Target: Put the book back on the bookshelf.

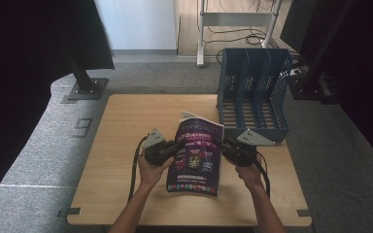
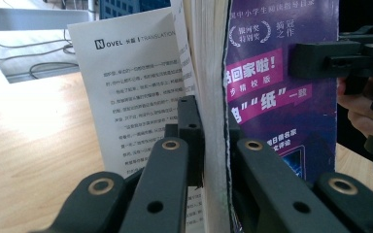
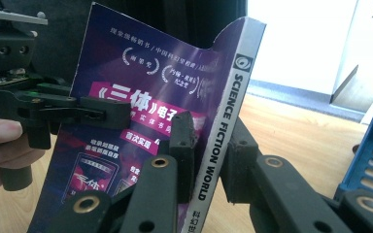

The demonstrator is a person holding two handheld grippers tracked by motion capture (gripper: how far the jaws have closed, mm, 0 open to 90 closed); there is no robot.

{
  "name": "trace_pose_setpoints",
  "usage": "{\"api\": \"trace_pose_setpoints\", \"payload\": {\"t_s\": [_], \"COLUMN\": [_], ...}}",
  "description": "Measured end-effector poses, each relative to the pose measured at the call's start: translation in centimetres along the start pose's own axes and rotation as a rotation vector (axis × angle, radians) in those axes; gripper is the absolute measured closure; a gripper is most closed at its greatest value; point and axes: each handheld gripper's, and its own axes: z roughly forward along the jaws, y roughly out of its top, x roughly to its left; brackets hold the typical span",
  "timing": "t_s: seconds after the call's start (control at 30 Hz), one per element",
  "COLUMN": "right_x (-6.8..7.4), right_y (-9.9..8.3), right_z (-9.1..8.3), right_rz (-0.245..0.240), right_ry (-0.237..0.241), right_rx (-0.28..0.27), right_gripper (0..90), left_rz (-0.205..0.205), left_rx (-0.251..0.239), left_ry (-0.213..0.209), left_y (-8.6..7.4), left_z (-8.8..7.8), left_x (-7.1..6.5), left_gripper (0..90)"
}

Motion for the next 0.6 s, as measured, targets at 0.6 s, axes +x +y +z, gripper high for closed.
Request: {"api": "trace_pose_setpoints", "payload": {"t_s": [0.6], "right_x": [-0.1], "right_y": [0.5], "right_z": [-0.6], "right_rz": [-0.025], "right_ry": [-0.023], "right_rx": [-0.032], "right_gripper": [77.3], "left_rz": [0.038], "left_rx": [-0.013], "left_ry": [-0.011], "left_y": [0.9], "left_z": [0.1], "left_x": [-0.5], "left_gripper": [86.1]}}
